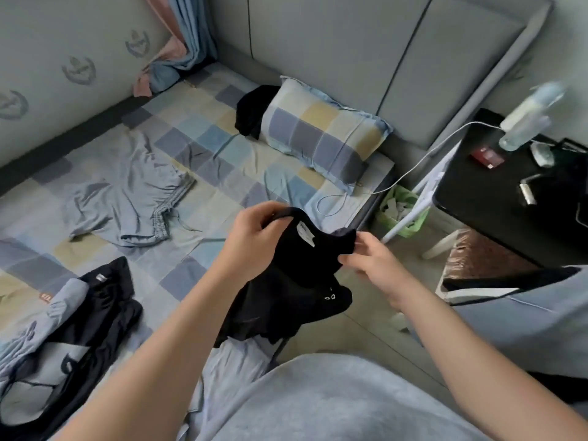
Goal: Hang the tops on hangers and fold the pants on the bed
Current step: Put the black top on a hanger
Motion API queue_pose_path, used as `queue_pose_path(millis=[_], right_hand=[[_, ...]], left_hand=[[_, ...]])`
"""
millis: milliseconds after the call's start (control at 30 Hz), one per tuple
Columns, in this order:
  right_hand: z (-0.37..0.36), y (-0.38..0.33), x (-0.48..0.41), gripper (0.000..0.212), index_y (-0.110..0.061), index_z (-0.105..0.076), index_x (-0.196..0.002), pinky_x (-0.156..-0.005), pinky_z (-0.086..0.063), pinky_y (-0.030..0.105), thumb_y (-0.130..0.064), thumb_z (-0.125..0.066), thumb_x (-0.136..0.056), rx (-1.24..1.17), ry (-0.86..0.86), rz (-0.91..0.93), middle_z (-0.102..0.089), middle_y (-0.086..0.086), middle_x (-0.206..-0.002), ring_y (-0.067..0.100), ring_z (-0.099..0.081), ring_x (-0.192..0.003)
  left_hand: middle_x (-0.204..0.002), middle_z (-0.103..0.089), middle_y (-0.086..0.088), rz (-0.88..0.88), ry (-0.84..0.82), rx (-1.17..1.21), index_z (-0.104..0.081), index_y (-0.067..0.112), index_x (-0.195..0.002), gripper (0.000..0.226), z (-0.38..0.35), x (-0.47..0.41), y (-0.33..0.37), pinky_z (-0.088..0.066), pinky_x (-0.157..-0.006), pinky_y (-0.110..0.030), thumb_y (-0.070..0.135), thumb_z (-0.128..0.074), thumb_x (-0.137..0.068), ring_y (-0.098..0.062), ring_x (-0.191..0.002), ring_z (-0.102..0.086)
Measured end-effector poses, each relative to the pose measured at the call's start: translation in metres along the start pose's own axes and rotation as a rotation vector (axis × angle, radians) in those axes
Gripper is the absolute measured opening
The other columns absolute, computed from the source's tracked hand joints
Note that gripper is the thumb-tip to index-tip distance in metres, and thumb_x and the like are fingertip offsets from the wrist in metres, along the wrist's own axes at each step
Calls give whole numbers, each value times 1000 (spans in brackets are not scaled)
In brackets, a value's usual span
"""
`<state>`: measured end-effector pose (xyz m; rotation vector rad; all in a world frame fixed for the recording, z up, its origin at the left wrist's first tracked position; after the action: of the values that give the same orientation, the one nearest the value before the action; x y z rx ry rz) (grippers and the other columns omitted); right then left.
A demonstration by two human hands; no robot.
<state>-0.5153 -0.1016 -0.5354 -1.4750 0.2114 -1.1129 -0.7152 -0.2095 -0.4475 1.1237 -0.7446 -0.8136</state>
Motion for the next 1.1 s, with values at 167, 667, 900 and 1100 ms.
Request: queue_pose_path(millis=[167, 667, 900, 1100], right_hand=[[-11, -19, 36, 71, -28, -48, -144, -110, -37, 23, -24, -82, -81, 124, -93, 272, -48, -11, -146, 2, -40, -137], [220, 170, 205, 32, -31, -50, -61, -52, -34, 32, -32, -76, -79, 474, 573, 39, -49, -7, -54, 13, -50, -57], [321, 273, 360, 31, -16, -42, -70, -53, -31, 25, 0, -66, -79, 357, 853, -102, -44, -3, -65, 9, -39, -58], [389, 332, 479, 32, -22, -55, -75, -59, -36, 16, 10, -58, -73, 296, 1050, -202, -54, -10, -75, 4, -52, -67]], left_hand=[[-87, -74, 14, -122, -348, -113, -75, 32, -93, 26, -79, 16, 37, -51, -70, -15, 13, -58, -96, -3, -81, -69], [-87, -51, 14, -317, -587, -775, -64, 26, -88, 32, -279, 90, 17, -35, -64, -20, -5, -58, -85, -14, -81, -52], [-80, -53, 2, -374, -698, -834, -50, 34, -66, 45, -413, 161, 19, -37, -61, -31, -11, -48, -68, -22, -78, -50], [-71, -63, 4, -421, -957, -862, -59, 30, -70, 39, -534, 217, 52, -49, -64, -33, -6, -44, -72, -18, -74, -57]])
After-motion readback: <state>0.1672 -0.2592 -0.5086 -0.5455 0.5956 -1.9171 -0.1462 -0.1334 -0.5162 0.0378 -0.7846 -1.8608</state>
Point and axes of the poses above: each hand's wrist, its own x-axis away from the middle knuckle, its own z-axis out of the back of the hand, y = z × x, the point moved 9 cm from there along -x, towards the middle knuckle
